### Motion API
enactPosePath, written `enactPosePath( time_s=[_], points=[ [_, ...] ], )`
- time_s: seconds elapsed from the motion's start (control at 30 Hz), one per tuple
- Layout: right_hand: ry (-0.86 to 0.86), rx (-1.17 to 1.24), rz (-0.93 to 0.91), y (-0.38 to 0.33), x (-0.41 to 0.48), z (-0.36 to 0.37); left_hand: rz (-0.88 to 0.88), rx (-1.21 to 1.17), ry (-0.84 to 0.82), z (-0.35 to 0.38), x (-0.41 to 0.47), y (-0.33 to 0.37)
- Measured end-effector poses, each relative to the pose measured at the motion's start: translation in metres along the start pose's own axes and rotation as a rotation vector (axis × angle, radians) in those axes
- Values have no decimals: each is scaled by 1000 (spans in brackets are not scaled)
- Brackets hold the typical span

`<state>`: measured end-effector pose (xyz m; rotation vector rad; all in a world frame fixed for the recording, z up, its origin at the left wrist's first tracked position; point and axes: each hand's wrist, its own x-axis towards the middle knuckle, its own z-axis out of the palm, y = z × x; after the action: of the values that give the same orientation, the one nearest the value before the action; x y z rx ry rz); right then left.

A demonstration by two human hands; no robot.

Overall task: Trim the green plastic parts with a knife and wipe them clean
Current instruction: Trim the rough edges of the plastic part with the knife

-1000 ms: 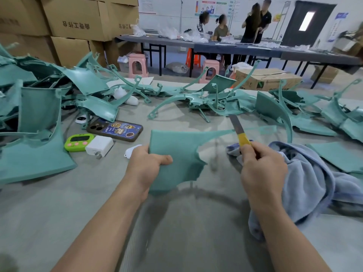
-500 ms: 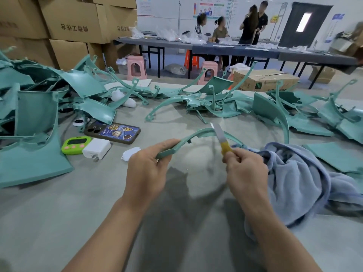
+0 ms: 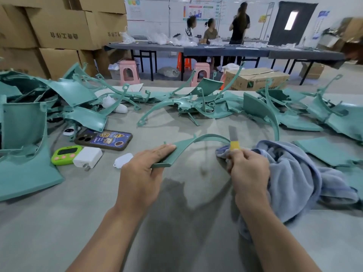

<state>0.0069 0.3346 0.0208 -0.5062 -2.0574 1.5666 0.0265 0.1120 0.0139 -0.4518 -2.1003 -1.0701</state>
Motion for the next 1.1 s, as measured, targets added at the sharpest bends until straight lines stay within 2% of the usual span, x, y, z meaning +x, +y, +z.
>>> enactPosePath(
  time_s=[0.07, 0.13, 0.2, 0.23, 0.3, 0.33, 0.4, 0.43, 0.6, 0.83, 0.97, 1.07, 1.1],
  points=[
    [-199, 173, -120, -7, -21, 9, -15, -16, -5, 2, 1, -1],
    [-284, 112, -115, -5, -26, 14, -40, -51, -7, 1, 0, -3],
    [-137, -31, 42, 2, -8, 11, -112, -106, 18, 0, -2, -6],
    [-70, -12, 163, 6, 2, 7, -177, -136, 67, 1, -1, -6],
    [-36, 238, 359, 10, 14, 1, -389, -229, 252, 3, 5, -8],
    [-27, 348, 388, 9, 14, 2, -509, -318, 362, 2, 10, -8],
    [-45, 390, 321, 7, 9, 5, -709, -506, 502, -2, 19, -13],
    [-76, 377, 261, 7, 4, 5, -788, -566, 511, -4, 20, -17],
    [-247, 367, 88, -1, -9, 9, -1022, -715, 368, 4, 17, -18],
    [-473, -93, -219, -3, -45, 27, -1110, -880, 316, 12, 18, -7],
    [-317, -247, -207, -6, -31, 20, -1051, -787, 399, 6, 21, -7],
    [-363, -450, -207, -4, -19, 7, -954, -736, 494, -5, 25, -8],
    [-322, -488, -221, -3, -15, 3, -936, -737, 519, -8, 26, -7]
  ],
)
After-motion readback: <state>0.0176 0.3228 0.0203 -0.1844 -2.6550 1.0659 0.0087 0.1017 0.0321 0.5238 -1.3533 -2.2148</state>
